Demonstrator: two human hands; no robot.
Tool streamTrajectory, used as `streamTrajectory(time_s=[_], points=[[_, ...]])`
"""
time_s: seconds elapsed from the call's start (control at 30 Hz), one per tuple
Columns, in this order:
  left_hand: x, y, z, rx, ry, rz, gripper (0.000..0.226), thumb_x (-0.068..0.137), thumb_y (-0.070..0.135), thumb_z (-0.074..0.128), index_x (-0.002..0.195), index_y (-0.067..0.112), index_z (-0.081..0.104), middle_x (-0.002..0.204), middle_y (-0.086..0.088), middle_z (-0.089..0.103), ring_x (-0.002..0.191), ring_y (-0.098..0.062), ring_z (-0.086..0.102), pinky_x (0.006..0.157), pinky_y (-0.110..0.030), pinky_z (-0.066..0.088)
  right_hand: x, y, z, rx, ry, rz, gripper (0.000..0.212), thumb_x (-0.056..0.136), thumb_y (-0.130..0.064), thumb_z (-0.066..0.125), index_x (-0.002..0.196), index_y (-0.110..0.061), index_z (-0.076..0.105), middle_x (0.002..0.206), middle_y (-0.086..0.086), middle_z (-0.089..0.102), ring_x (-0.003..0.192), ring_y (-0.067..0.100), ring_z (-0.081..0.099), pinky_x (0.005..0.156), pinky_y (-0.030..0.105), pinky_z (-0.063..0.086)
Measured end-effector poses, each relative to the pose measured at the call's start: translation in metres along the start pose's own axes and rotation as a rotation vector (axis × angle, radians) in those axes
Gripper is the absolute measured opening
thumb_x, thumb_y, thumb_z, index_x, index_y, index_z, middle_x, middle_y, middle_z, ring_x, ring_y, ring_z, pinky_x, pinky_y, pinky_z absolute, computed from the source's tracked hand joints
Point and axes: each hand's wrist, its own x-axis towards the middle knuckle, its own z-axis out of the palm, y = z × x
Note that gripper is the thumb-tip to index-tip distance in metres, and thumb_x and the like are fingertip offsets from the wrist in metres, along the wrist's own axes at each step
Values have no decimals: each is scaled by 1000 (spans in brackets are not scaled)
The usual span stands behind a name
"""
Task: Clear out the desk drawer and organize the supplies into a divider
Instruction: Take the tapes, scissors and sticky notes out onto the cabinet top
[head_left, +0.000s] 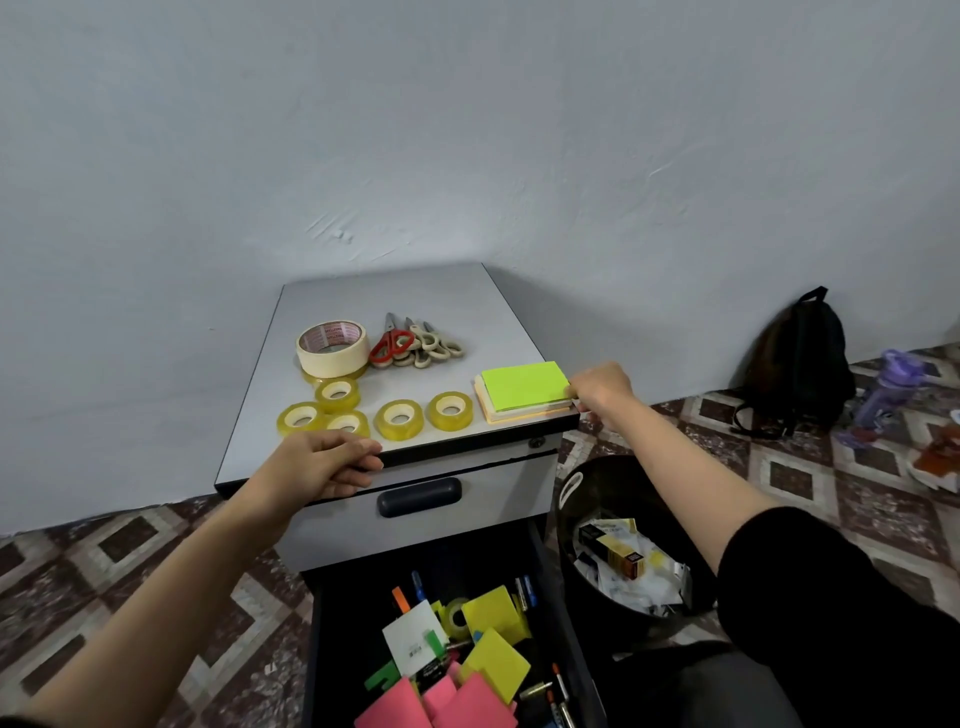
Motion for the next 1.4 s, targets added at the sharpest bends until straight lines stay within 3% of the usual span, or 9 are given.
streamTrajectory(time_s=[0.13, 0.37, 0.5, 0.57, 0.7, 0.87, 1.17, 1.27, 1.4], points=[[-5, -2, -8, 6, 9, -4, 19, 94, 16, 53, 88, 10, 69, 78, -3, 72, 64, -11, 64, 62, -18, 54, 11, 5, 7, -17, 10, 13, 16, 81, 3, 53, 68, -4, 60, 66, 12, 56, 53, 23, 51, 38, 19, 27], [-7, -4, -8, -4, 20, -24, 20, 94, 14, 52, 84, 10, 68, 72, 0, 70, 53, -3, 62, 54, -14, 51, 7, 5, 6, 22, -21, 14, 24, 79, 4, 53, 96, 9, 69, 75, 15, 59, 47, 19, 42, 43, 23, 30], [-10, -4, -2, 13, 12, -16, 20, 95, 15, 51, 84, 11, 67, 76, -2, 68, 53, -1, 62, 52, -12, 50, -5, 1, 2, -1, -40, 5, 10, 79, 5, 56, 77, 3, 66, 77, 18, 56, 48, 22, 43, 44, 23, 31], [-13, -3, 0, 12, 11, -11, 21, 95, 16, 50, 84, 11, 67, 72, 1, 69, 52, -1, 62, 51, -11, 49, -13, -4, -3, -96, -1, -63, 18, 81, 0, 57, 64, -4, 59, 79, 20, 56, 59, 30, 55, 48, 26, 33], [-18, -19, 5, 4, 10, -37, 21, 96, 17, 49, 83, 13, 65, 67, 7, 69, 49, 1, 61, 50, -10, 49, -54, -5, -2, -198, 145, -316, 14, 82, -8, 62, 90, -6, 73, 95, 12, 70, 96, 25, 63, 75, 26, 43], [-30, -81, 21, 48, -46, -141, 21, 95, 13, 50, 80, 14, 64, 77, 0, 67, 49, 2, 60, 49, -8, 47, -116, 49, 45, -147, -150, -423, 27, 81, -3, 63, 60, -20, 61, 55, -10, 54, 46, -5, 51, 56, 17, 38], [-40, -195, 29, 137, -107, -370, 20, 94, 16, 54, 77, 12, 65, 65, 9, 68, 53, 1, 61, 54, -11, 47, -127, 168, 113, -425, -479, -149, 31, 80, -1, 60, 56, -20, 61, 48, -15, 55, 43, 0, 52, 44, 9, 42], [-29, -218, 35, 157, -101, -404, 22, 95, 16, 52, 77, 10, 65, 71, 3, 67, 59, -7, 60, 52, -11, 45, -119, 189, 128, -552, -588, -29, 16, 82, -3, 59, 74, -6, 72, 61, 1, 60, 61, 19, 60, 59, 30, 54], [-7, -241, 45, 238, -149, -417, 19, 94, 13, 52, 82, 9, 66, 78, -2, 65, 69, -12, 58, 59, -16, 46, -108, 207, 145, -772, -677, 3, 23, 81, -7, 62, 99, 7, 69, 102, 18, 68, 96, 31, 64, 83, 40, 54]])
